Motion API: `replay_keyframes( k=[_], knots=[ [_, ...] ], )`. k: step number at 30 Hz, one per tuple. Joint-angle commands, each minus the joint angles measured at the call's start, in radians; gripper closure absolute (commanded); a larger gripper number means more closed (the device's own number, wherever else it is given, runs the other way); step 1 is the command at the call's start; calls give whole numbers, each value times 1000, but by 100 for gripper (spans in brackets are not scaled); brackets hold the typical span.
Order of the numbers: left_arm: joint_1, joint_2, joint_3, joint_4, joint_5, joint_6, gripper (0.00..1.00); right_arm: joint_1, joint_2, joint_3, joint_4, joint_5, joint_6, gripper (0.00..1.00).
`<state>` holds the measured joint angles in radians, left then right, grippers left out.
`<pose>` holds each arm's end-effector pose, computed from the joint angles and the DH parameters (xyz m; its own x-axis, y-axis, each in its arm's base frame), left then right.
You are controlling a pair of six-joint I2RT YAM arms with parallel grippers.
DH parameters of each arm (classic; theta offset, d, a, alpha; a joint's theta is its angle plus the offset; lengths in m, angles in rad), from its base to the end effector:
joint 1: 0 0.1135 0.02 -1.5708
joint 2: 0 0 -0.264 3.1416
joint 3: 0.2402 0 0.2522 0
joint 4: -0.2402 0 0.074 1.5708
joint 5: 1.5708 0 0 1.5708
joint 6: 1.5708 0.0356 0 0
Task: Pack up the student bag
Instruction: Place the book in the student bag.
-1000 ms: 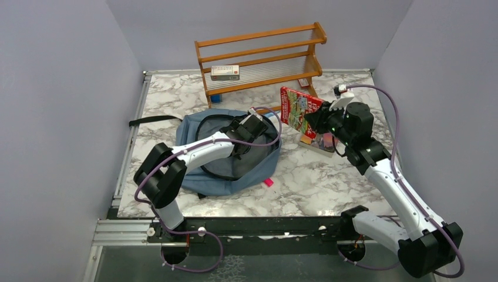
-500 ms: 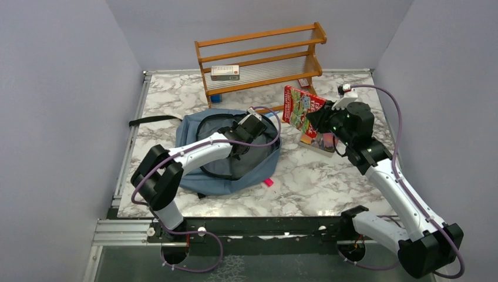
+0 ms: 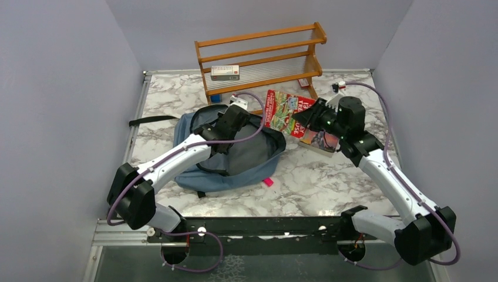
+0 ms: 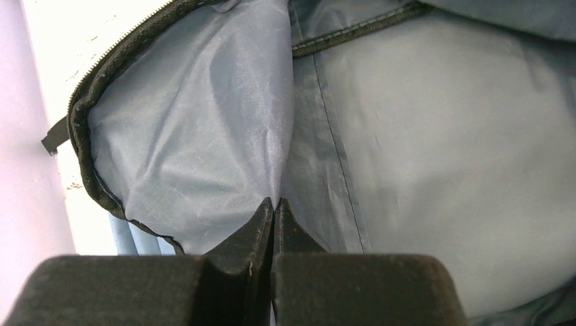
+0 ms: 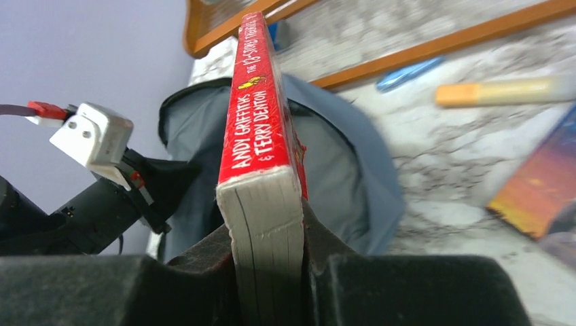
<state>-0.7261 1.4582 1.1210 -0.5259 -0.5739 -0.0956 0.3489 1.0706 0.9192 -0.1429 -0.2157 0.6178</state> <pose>0.2438 -0.1906 0.2725 -0.5936 0.4199 -0.6865 0.2381 0.9065 0.3486 0.2311 0.0922 0.3360 -0.5271 0.4103 -0.7441 -0.2712 0.7486 0.6050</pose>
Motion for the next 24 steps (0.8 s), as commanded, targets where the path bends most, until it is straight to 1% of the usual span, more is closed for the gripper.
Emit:
replay_keyframes(
  k=[1, 5, 9, 14, 17, 24],
  knots=[
    [25, -84, -2, 61, 38, -44, 100, 7, 65, -5, 133, -173, 214, 99],
    [31, -114, -20, 86, 52, -46, 100, 53, 117, -25, 185, -152, 284, 99],
    [35, -126, -23, 92, 71, -49, 100, 119, 171, -14, 212, -104, 304, 99],
    [36, -121, -32, 110, 126, -34, 100, 185, 266, 12, 236, -106, 329, 99],
    [36, -119, -38, 119, 130, -33, 100, 224, 307, -3, 265, -95, 347, 99],
    [37, -156, -55, 170, 159, -19, 100, 257, 421, -1, 360, -172, 397, 99]
  ],
)
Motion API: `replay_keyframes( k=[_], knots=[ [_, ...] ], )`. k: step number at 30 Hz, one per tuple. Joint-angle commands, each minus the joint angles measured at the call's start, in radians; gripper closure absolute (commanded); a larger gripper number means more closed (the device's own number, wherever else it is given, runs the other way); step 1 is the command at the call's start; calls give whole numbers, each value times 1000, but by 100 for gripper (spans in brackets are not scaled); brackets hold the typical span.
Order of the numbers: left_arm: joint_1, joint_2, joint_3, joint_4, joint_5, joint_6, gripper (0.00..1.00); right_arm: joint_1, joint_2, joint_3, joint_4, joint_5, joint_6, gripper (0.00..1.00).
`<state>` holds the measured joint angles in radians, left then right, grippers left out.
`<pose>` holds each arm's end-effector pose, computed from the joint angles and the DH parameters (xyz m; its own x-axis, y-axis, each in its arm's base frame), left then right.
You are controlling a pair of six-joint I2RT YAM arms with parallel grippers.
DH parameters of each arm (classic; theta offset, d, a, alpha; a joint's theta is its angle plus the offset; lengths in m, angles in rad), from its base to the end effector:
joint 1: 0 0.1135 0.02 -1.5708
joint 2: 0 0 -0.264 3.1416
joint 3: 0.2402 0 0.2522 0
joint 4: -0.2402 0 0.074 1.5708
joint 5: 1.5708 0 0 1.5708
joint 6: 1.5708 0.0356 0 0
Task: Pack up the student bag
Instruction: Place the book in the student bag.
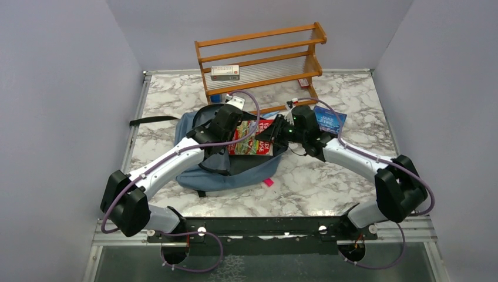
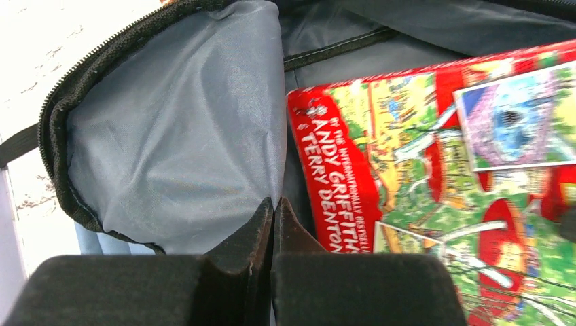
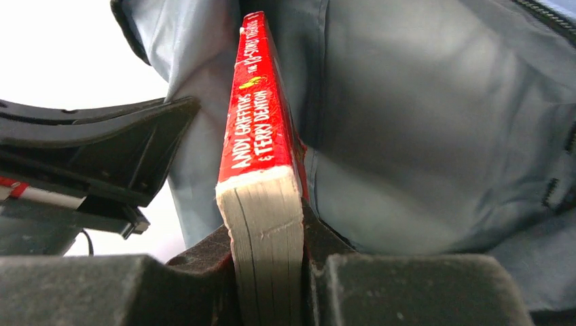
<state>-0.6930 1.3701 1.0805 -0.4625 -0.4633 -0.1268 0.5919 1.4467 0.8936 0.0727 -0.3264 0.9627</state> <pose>0.2383 -0.1772 0.2874 -0.5619 0.3195 -0.7630 0.2514 0.9447 0.2105 0.2615 0.1896 0.2481 -0.8465 0.3677 -0.3850 -0.1220 0.5701 0.8125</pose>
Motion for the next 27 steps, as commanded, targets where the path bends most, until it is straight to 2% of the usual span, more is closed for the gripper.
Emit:
replay_keyframes(
  k=[1, 9, 14, 22, 27],
  knots=[
    [4, -79, -24, 119, 54, 13, 100, 17, 57, 25, 164, -76, 64, 99],
    [3, -148, -83, 178, 104, 1, 100, 57, 174, 37, 347, -159, 194, 99],
    [3, -158, -94, 180, 120, -11, 100, 92, 271, 101, 411, -185, 240, 99],
    [4, -168, -103, 180, 111, -32, 100, 137, 398, 173, 469, -42, 234, 99],
    [3, -161, -90, 177, 96, -33, 100, 168, 508, 257, 492, -8, 203, 99]
  ],
)
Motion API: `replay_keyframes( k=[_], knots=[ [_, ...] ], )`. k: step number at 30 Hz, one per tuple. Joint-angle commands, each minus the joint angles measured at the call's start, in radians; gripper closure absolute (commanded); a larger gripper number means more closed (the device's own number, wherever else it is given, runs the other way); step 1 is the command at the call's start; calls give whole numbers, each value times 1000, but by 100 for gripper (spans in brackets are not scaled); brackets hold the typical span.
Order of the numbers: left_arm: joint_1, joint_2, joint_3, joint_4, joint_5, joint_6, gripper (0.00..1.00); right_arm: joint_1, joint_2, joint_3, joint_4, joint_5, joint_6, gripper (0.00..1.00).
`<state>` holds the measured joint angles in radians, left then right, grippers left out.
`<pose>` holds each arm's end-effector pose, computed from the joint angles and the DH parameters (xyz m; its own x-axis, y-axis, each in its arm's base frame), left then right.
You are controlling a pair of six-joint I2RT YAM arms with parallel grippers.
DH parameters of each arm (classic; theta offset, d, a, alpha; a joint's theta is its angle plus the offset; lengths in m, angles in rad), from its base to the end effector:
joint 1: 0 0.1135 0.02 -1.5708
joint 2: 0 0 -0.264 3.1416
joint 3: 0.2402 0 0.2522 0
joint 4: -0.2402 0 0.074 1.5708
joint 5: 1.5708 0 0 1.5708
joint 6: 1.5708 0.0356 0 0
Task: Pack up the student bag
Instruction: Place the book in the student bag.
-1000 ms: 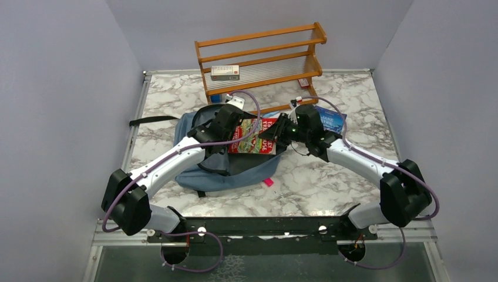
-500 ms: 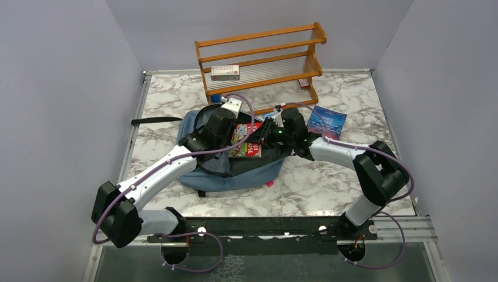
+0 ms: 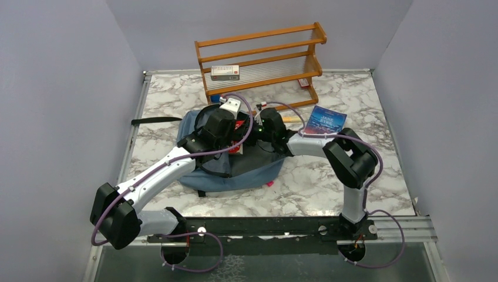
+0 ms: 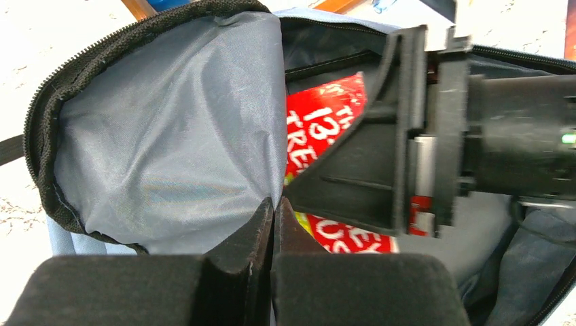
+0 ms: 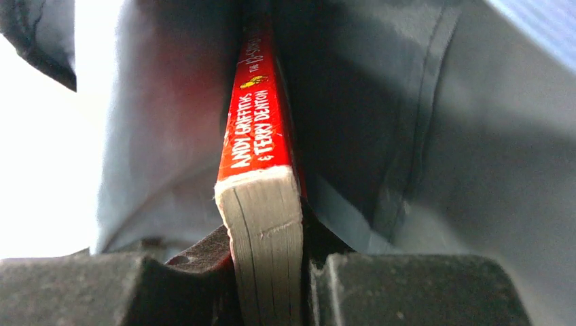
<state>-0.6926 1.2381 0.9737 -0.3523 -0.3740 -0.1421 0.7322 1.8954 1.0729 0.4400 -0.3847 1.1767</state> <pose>0.2186 -0.1645 0.2950 -0.4923 0.2372 -0.8375 0.2983 0.9499 0.0936 0.2990 0.2868 0.1851 -0.9178 0.3258 -0.2269 -0.0810 0.4057 0.9104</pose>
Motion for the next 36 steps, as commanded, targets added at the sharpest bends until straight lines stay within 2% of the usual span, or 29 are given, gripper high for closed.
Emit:
replay_keyframes(
  k=[1, 9, 12, 19, 24, 28, 36],
  knots=[
    [4, -23, 19, 67, 5, -19, 100, 34, 79, 90, 134, 57, -14, 99],
    [4, 11, 34, 67, -10, -36, 100, 80, 198, 217, 38, 114, -67, 99],
    [3, 19, 39, 63, -24, -31, 100, 83, 224, 226, 21, 113, -77, 95],
    [4, 20, 33, 43, -61, -35, 100, 85, 245, 218, -19, 111, -115, 69],
    [6, 21, 28, 38, -69, -36, 100, 84, 220, 200, -29, 117, -150, 56],
    [8, 29, 36, 18, -85, -33, 100, 85, 175, 191, -90, 166, -198, 43],
    [13, 2, 9, 11, -94, -43, 100, 83, 81, 137, -204, 312, -294, 24]
  ],
)
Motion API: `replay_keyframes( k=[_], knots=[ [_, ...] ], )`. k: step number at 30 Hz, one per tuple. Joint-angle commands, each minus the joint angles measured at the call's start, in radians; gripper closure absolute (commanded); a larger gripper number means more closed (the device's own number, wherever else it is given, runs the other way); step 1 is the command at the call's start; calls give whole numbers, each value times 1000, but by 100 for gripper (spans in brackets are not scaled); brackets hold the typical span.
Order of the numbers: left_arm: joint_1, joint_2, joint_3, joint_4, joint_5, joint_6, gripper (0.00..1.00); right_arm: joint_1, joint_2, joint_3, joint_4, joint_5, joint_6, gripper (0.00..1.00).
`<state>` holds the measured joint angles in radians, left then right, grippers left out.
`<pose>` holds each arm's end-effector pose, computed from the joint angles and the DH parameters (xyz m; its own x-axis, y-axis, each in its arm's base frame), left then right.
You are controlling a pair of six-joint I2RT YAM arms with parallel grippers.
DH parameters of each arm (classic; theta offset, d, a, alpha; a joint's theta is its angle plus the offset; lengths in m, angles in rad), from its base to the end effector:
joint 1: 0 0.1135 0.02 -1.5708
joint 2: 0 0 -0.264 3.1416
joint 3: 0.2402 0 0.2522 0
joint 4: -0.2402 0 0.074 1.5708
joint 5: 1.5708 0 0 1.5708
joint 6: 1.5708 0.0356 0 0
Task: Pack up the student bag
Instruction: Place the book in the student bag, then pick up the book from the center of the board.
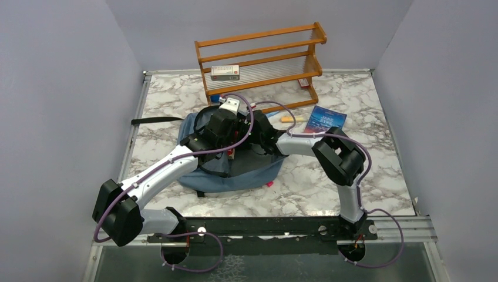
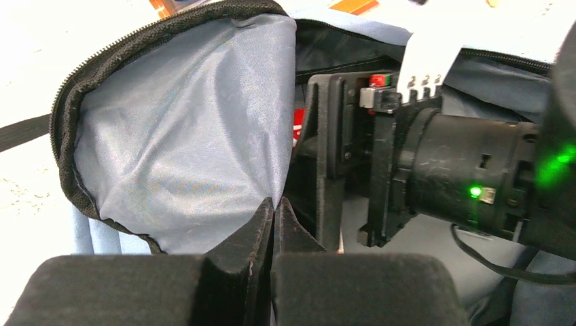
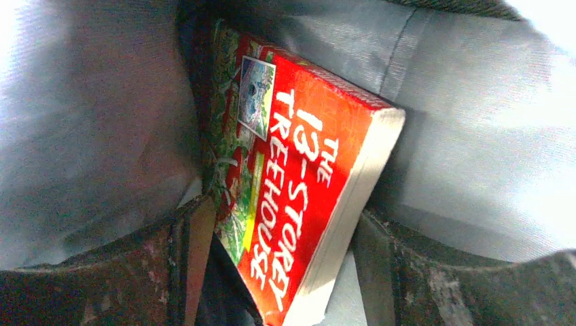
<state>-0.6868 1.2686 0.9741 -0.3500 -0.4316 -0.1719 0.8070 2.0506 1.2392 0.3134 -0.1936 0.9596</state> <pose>0.2246 -0.1649 0.2880 -0.5120 0.2189 -0.8306 0.2332 0.9661 0.1109 0.3061 0.3295 0.1593 -0.8657 0.2579 -0.4289 -0.2032 0.6020 0.7722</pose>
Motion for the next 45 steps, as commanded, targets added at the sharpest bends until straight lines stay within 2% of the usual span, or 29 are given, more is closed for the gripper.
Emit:
replay_keyframes(
  k=[1, 7, 20, 23, 27, 30, 35, 39, 45],
  knots=[
    [8, -27, 8, 8, -36, -13, 100, 9, -85, -37, -87, 140, -90, 23],
    [12, -19, 21, 6, -40, -6, 100, 9, -169, -59, -178, 263, -171, 21],
    [18, 14, 17, 30, -28, -14, 100, 9, -444, -239, -149, 509, -439, 21],
    [21, 21, 19, 40, -26, -15, 94, 8, -527, -281, -180, 583, -490, 20],
    [29, 22, 18, 46, 3, -29, 80, -20, -609, -305, -279, 683, -497, 20],
    [36, 27, 25, 52, 51, -33, 75, -86, -669, -329, -356, 703, -493, 20],
    [47, 50, 81, 56, 152, -27, 65, -284, -748, -366, -448, 610, -454, 19],
    [53, 66, 155, 56, 202, -36, 54, -447, -752, -368, -526, 580, -430, 15],
    [55, 113, 260, 74, 329, -52, 48, -668, -718, -371, -555, 455, -435, 11]
  ],
)
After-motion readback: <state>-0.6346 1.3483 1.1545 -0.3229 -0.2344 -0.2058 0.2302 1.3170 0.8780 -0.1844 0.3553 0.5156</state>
